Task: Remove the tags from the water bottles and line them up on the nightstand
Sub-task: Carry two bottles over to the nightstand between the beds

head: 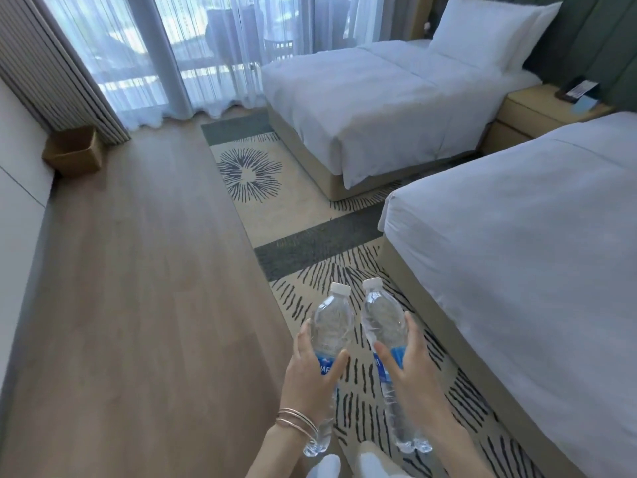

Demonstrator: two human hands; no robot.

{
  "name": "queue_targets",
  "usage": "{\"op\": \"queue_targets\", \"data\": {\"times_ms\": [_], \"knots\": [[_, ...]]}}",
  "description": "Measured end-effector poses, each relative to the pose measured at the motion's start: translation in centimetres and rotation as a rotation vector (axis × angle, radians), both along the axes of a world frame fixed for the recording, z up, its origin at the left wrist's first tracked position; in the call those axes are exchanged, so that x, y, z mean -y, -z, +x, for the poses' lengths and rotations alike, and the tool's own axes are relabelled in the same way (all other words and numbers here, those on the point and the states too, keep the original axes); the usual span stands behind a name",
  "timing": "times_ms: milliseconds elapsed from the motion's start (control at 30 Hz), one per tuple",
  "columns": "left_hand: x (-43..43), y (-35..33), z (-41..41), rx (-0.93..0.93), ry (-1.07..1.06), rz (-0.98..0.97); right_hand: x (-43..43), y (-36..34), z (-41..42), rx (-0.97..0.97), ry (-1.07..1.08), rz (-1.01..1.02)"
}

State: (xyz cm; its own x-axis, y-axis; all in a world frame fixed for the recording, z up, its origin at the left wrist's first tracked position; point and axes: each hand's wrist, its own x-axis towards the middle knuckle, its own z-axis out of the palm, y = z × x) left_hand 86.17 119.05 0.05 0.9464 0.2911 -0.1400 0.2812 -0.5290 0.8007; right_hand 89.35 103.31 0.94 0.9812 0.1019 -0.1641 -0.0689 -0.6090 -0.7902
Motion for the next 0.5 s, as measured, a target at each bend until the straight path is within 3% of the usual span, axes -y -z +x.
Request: {"op": "queue_targets", "data": {"times_ms": [233,500], "knots": [[-2.8,2.3,9.8,-0.008,-0.013,-0.018,-2.2,2.3,10.3,-0.009,-0.004,-0.049],[-4.9,0.5,26.8,0.050,-0.018,-0.038,-3.8,1.0,26.8,0.050,0.028,0.012]]}}
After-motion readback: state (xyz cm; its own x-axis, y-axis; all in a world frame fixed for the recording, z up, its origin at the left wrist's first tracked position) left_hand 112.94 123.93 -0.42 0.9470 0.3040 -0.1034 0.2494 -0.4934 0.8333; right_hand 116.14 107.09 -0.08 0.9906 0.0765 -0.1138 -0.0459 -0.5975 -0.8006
